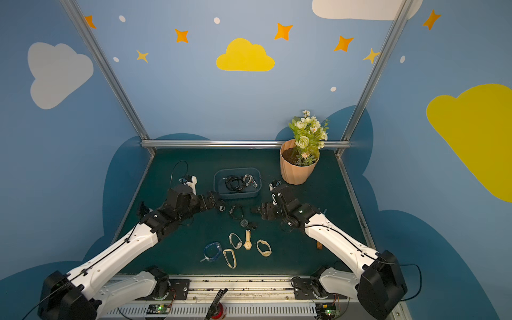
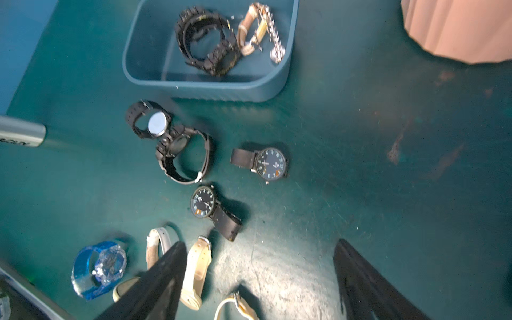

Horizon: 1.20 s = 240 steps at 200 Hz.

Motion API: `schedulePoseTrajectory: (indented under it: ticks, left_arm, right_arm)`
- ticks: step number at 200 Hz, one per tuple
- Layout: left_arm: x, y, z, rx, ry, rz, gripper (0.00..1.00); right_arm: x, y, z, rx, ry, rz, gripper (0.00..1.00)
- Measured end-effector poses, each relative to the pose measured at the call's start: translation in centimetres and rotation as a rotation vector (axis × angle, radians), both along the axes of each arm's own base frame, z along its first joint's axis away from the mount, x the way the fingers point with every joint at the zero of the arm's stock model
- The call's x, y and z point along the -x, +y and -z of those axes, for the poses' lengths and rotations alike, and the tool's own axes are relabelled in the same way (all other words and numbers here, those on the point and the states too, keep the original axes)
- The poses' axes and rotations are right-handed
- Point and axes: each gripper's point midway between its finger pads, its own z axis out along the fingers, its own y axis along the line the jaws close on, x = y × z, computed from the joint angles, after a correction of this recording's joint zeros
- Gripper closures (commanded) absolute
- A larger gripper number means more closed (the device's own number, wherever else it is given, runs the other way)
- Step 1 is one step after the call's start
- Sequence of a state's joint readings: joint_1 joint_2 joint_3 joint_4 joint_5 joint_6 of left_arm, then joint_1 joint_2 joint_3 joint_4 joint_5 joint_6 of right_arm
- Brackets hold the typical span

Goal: Put the watch into the storage box
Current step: Place the watch in the storage box, then pick up the watch at the center of the board.

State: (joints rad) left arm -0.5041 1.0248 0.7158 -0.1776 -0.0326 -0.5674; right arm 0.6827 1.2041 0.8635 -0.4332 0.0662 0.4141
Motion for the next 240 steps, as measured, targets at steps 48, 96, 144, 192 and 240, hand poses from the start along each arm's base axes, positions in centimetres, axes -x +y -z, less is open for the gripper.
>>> schedulePoseTrajectory:
  ticks: [48, 96, 144, 192, 240]
  left_arm:
    - [0.5, 1.5, 1.4, 0.015, 0.008, -0.065, 0.00]
    - [-0.3, 1.1, 1.6, 0.038, 0.008, -0.076, 0.00]
    - [-0.4, 0.9, 2.1, 0.044, 0.032, -0.077, 0.00]
    - [-0.3, 1.0, 1.5, 0.061, 0.020, -0.083, 0.00]
    - [-0.1, 1.3, 1.0, 0.065, 0.009, -0.090, 0.00]
  right_arm:
    - [3.5, -0.3, 4.1, 0.040, 0.132, -0.039, 0.29]
    - [8.7, -1.0, 8.4, 0.086, 0.288, -0.079, 0.37]
    - [11.4, -0.7, 9.8, 0.096, 0.352, -0.102, 0.52]
    - [11.7, -0.1, 11.3, 0.138, 0.372, -0.105, 0.61]
    - [11.1, -0.2, 12.5, 0.191, 0.364, -0.084, 0.72]
